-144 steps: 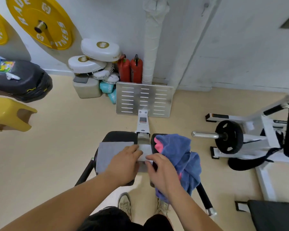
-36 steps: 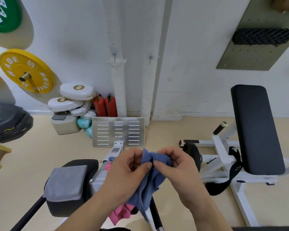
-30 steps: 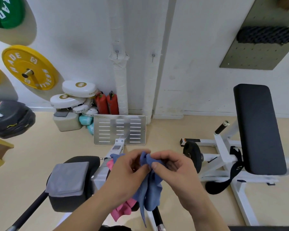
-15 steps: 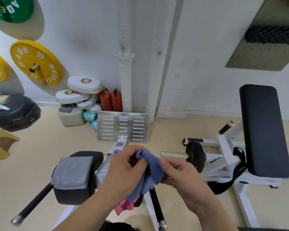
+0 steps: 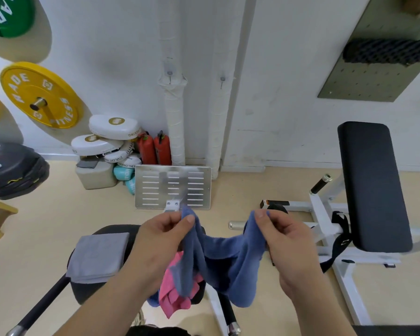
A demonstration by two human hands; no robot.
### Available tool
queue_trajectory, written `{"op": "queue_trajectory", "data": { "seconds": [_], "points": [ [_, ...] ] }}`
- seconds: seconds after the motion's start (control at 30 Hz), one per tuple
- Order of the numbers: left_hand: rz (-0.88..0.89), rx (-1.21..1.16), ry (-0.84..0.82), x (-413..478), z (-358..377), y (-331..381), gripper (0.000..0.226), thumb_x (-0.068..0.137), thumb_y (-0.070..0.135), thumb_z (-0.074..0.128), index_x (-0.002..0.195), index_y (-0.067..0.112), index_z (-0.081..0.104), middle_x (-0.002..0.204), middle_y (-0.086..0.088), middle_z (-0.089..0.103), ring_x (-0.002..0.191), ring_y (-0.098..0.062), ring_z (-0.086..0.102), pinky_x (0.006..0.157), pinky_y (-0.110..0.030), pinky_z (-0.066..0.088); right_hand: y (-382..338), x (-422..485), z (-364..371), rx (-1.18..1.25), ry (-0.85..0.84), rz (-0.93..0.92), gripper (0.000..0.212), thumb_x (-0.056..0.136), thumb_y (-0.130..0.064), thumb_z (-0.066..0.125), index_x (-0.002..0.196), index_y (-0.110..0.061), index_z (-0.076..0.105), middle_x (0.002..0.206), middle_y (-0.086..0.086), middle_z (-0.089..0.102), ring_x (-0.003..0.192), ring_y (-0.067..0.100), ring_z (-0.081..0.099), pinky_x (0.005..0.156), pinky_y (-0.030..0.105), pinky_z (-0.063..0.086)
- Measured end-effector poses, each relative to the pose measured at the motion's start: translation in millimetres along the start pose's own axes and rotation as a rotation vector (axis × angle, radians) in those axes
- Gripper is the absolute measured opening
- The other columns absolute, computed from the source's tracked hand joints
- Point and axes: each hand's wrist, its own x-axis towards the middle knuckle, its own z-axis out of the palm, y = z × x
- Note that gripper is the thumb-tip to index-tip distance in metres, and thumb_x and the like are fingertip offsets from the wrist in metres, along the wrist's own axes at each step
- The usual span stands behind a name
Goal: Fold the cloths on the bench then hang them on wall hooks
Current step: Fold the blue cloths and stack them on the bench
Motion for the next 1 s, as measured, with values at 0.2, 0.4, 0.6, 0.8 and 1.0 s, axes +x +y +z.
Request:
{"op": "queue_trajectory", "data": {
  "seconds": [0.2, 0.4, 0.6, 0.8, 1.0],
  "points": [
    [0.253, 0.187, 0.013, -21, 43, -3, 0.026, 0.096, 0.010, 0.066, 0.093, 0.031, 0.081, 0.089, 0.007, 0.078, 0.090, -0.009, 0.072, 0.087, -0.029, 0.057, -6, -30, 45, -0.006, -0.159, 0.014, 0.023, 0.100, -0.013, 0.063, 0.090, -0.019, 0.083, 0.086, -0.004, 0.081, 0.084, 0.008, 0.073, 0.083, 0.025, 0.059],
    [0.328, 0.210, 0.016, -35, 37, -1, 0.035, 0.097, 0.004, 0.065, 0.084, 0.033, 0.079, 0.083, -0.003, 0.073, 0.074, -0.001, 0.070, 0.064, -0.009, 0.051, -2, -31, 47, 0.029, -0.070, 0.063, 0.021, 0.094, -0.016, 0.073, 0.084, -0.030, 0.084, 0.083, 0.001, 0.081, 0.086, 0.018, 0.076, 0.092, 0.054, 0.060],
    [0.351, 0.284, 0.024, -38, 33, -2, 0.052, 0.095, 0.007, 0.068, 0.087, 0.058, 0.070, 0.093, 0.023, 0.071, 0.092, 0.007, 0.065, 0.082, -0.002, 0.043, -3, -31, 50, 0.018, -0.054, 0.086, 0.023, 0.092, -0.013, 0.075, 0.079, -0.029, 0.084, 0.078, 0.005, 0.079, 0.079, 0.026, 0.076, 0.086, 0.056, 0.061],
    [0.367, 0.245, 0.051, -39, 32, -3, 0.057, 0.094, 0.006, 0.070, 0.080, 0.062, 0.071, 0.090, 0.010, 0.072, 0.089, 0.007, 0.066, 0.080, -0.002, 0.044, -2, -33, 52, 0.030, -0.094, 0.133, 0.021, 0.094, -0.016, 0.072, 0.078, -0.025, 0.084, 0.073, 0.011, 0.076, 0.067, 0.018, 0.067, 0.082, 0.060, 0.061],
    [0.380, 0.293, -0.016, -35, 29, -9, 0.036, 0.094, 0.015, 0.071, 0.097, 0.051, 0.077, 0.096, 0.008, 0.068, 0.095, -0.001, 0.065, 0.082, -0.010, 0.049, -1, -33, 54, 0.028, -0.135, 0.127, 0.025, 0.100, -0.017, 0.064, 0.082, -0.016, 0.082, 0.077, 0.010, 0.076, 0.085, 0.035, 0.076, 0.083, 0.060, 0.061]
  ]
}}
